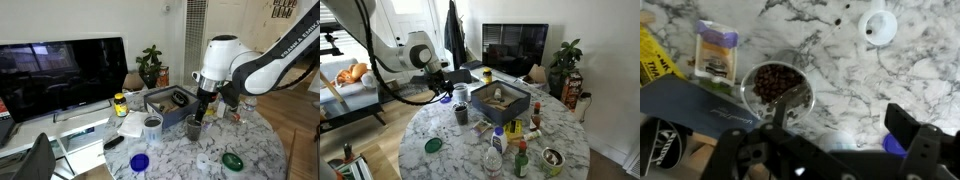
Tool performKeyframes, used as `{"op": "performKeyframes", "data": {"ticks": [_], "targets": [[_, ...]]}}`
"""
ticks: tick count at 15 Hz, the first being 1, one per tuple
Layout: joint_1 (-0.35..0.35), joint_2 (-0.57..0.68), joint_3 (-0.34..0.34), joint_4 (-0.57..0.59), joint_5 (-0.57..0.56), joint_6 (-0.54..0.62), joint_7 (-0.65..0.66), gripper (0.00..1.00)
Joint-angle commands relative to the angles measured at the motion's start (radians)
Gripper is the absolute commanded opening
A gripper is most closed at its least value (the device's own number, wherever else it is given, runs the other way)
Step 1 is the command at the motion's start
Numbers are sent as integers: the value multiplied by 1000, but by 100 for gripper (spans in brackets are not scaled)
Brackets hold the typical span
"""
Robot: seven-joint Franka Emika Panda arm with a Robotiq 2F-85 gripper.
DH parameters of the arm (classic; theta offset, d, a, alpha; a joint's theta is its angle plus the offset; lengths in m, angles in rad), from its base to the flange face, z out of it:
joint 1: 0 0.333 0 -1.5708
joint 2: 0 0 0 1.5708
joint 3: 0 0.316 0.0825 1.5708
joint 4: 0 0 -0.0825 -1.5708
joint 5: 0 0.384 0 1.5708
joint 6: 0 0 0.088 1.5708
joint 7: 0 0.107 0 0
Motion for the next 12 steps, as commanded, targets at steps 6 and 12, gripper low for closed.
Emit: {"op": "performKeyframes", "data": {"ticks": [6, 12], "targets": [[-83, 79, 14, 67, -11, -61, -146, 41], [-104, 152, 6, 93, -24, -44, -205, 43]]}}
